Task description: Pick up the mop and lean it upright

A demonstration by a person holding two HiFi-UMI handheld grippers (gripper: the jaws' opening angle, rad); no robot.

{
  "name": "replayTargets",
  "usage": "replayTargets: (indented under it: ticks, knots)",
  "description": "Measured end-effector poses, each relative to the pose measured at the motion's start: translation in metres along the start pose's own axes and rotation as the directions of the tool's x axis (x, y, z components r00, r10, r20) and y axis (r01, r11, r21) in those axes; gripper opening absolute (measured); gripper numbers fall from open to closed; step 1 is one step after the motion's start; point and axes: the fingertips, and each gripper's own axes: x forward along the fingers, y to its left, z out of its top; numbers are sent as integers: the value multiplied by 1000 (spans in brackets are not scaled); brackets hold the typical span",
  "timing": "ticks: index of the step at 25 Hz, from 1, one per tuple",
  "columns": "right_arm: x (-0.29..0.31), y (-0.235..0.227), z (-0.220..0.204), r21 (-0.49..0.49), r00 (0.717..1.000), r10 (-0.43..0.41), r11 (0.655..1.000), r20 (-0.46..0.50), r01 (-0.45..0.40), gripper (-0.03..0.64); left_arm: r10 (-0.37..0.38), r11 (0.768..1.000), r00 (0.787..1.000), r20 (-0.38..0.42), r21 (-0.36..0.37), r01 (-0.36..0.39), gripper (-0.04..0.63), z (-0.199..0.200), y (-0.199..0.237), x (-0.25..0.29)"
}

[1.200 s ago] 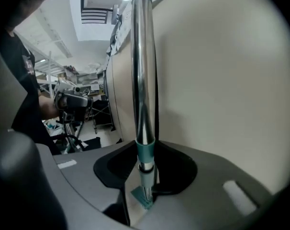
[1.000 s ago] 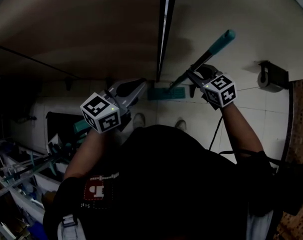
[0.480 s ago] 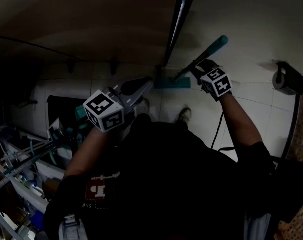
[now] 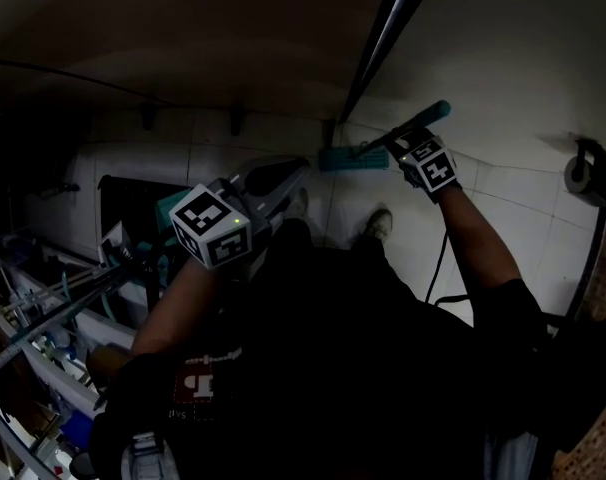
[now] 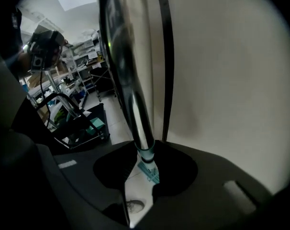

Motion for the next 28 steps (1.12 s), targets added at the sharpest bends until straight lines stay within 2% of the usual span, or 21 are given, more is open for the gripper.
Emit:
replayTargets:
  ticks: [7,14,28]
  knots:
    - [23,12,25,-48,999,31,998,19,-30,127,21,1000,1000,-10,-16,-21,0,-7,9,-9]
    - [42,8,51,-45,999,30,999,18,-30,126,32,999,999,-15,-29,-32,0,-10,14,-14]
    - [61,-22,78,72,999,-3,997,37,0,129,44,999,999,-17,-22,-44,0,-12,24,-19]
